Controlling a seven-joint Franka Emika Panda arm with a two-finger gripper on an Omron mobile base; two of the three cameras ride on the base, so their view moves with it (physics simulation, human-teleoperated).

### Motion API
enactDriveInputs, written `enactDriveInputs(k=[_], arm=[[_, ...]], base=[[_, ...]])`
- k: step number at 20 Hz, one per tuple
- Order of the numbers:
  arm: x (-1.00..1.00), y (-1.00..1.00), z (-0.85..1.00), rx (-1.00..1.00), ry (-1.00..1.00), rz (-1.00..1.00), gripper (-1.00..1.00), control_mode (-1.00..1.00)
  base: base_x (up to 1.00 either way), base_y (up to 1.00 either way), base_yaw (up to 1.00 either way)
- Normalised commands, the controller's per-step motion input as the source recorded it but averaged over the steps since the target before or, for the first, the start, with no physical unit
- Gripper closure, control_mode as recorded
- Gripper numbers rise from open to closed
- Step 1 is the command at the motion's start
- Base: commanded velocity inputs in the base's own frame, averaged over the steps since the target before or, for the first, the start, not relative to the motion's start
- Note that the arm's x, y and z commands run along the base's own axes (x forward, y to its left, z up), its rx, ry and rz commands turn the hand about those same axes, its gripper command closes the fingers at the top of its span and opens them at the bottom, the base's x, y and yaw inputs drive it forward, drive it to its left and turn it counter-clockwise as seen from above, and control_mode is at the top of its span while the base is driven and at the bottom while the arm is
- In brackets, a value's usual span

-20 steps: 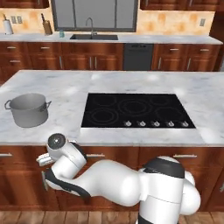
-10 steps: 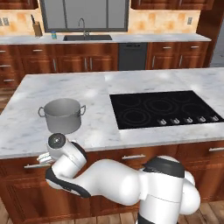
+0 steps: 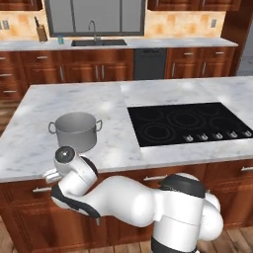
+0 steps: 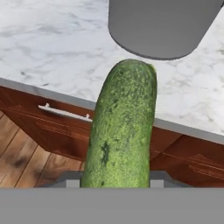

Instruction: Turn on the sink faucet. Then move the cucumber from the counter to the sink. Turn off the sink. Move the vegetable from the sink to the pot next to the stove. Finally move the pot to the rear left burner.

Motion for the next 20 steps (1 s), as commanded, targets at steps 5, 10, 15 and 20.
enactDriveInputs(k=[5,10,15,20], arm=[[0.0,0.0,0.0,0.0,0.0,0.0,1.0,1.0],[0.0,0.0,0.0,0.0,0.0,0.0,1.0,1.0],[0.0,0.0,0.0,0.0,0.0,0.0,1.0,1.0],[0.0,0.0,0.0,0.0,0.0,0.0,1.0,1.0]], base=[[0.4,0.08,-0.02],[0.37,0.14,-0.01],[0.49,0.23,-0.02],[0.44,0.36,-0.02]])
